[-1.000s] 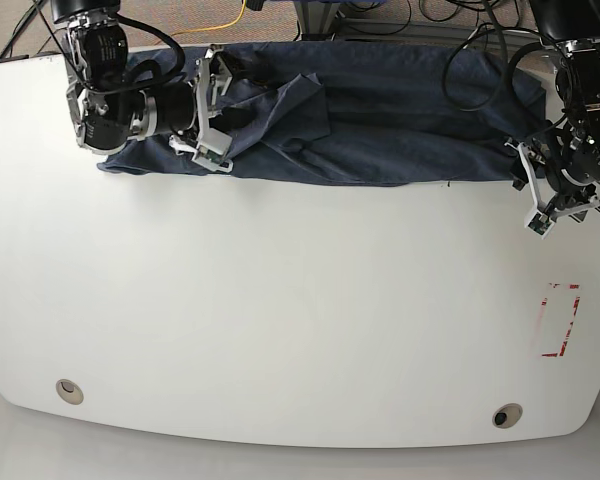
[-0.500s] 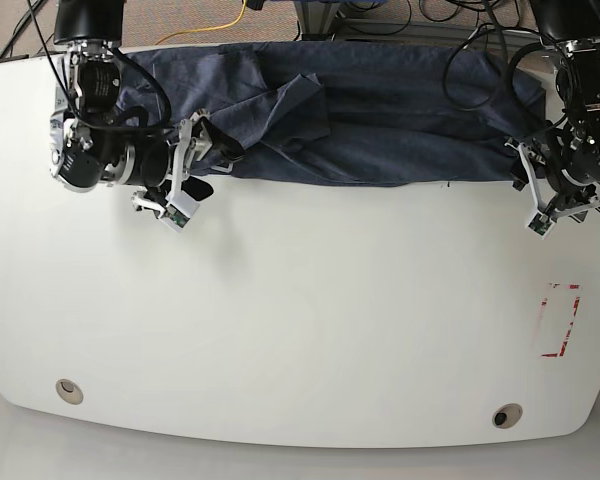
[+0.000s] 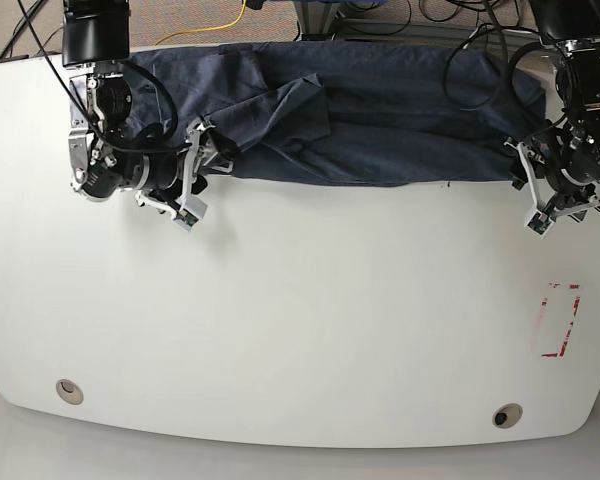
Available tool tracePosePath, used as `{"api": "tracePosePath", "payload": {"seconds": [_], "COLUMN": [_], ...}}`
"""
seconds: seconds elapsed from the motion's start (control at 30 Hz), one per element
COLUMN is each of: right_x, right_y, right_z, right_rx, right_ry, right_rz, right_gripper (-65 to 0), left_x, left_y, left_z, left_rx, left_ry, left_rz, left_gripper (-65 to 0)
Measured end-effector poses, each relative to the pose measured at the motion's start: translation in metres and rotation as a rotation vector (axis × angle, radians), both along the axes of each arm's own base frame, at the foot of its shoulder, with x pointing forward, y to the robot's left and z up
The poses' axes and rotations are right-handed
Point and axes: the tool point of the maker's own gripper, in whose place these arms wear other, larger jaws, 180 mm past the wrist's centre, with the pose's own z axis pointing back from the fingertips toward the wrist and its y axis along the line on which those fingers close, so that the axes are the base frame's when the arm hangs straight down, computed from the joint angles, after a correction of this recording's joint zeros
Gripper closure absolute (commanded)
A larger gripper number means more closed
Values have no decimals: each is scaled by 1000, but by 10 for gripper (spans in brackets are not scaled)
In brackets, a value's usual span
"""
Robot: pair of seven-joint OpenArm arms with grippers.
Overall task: Layout the t-shirt on the table in an organized manner, then fold the t-shirt properly
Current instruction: 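Release the sleeve and reposition the right gripper at the folded edge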
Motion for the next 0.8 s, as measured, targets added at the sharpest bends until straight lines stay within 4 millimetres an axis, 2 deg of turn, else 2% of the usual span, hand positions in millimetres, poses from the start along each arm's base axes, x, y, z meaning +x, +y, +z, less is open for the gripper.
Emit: {"api": "tracePosePath", "payload": {"seconds": [0.07,0.2,0.27,0.47,0.6,0.8], "right_x": [-2,-8,-12,-20,-23,-33], "right_y": [-5,-6,-2,-3,-7,-6], "right_z": [0,1,2,0,1,14], "right_rx": [-9,3,24,16,8,14], "right_ry": [7,22,31,53,56,31], "right_rz": [7,32,44,80,88,130], "right_gripper": [-363,-182,-138,-106,-3,0], "left_x": [0,0,0,0,0,0], "left_y": [0,0,0,0,0,0], "left_z": [0,0,0,0,0,0], "left_rx": [0,1,1,1,1,2], "left_ry": [-1,0,0,0,0,0], "left_rz": [0,0,0,0,0,0], "left_gripper": [-367,-367,-367,-367,-367,-367]}}
